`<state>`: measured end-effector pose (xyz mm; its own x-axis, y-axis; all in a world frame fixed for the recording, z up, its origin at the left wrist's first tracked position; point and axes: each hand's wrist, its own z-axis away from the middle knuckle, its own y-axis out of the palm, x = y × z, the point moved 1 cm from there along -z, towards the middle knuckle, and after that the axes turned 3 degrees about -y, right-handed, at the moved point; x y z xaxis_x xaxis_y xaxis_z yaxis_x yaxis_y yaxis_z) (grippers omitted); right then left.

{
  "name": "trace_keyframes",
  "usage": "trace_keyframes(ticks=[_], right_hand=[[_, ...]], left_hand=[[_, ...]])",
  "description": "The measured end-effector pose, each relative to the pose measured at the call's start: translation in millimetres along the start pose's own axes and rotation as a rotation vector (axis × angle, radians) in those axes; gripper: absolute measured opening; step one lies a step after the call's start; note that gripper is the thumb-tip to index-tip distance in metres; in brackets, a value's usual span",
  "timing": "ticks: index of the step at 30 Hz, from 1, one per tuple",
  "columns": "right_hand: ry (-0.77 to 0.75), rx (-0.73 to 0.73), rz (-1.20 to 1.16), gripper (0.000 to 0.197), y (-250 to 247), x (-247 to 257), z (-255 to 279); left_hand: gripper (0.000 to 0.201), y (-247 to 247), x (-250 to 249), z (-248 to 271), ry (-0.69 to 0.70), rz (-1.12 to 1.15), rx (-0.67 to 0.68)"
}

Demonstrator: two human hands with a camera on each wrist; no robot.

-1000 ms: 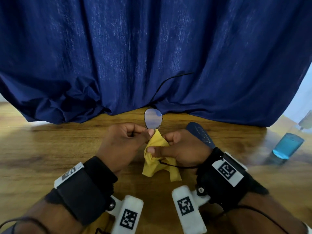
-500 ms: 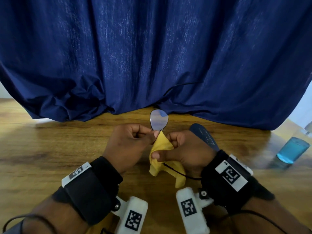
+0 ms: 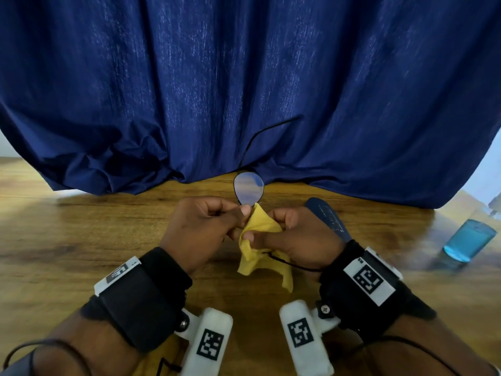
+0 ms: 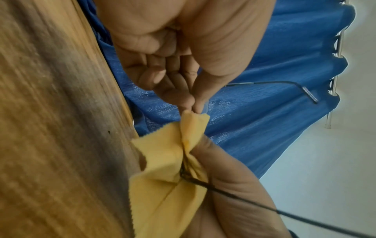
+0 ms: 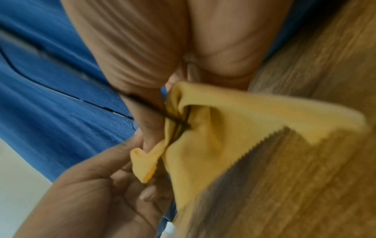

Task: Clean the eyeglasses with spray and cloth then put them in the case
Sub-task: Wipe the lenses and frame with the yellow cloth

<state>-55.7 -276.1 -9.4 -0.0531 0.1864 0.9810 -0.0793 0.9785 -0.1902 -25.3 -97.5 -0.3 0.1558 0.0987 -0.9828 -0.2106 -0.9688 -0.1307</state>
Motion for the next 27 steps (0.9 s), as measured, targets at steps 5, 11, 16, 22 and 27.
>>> trace_keyframes(ticks=[5,11,16,22,27], right_hand=[[-0.051,-0.096,0.034,0.035,1,1,0],[-0.048,-0.042,0.079,0.012,-4,1,-2],[0.011,0.109,0.037,0.026,-11,3,-1],[0.019,0.005,0.086,0.023,-9,0,1],[-0.028,-0.007,0.154,0.029,-5,2,0]], left_hand=[[0.018,3,0,2,-0.004,0.007,0.032],[0.016,2,3,0,-0.004,0.012,-0.028],[0.015,0,2,-1,0.002,0.014,-0.070],[0.016,7,5,4,-0.009,-0.050,0.023],[0.018,7,5,3,-0.009,-0.008,0.075]])
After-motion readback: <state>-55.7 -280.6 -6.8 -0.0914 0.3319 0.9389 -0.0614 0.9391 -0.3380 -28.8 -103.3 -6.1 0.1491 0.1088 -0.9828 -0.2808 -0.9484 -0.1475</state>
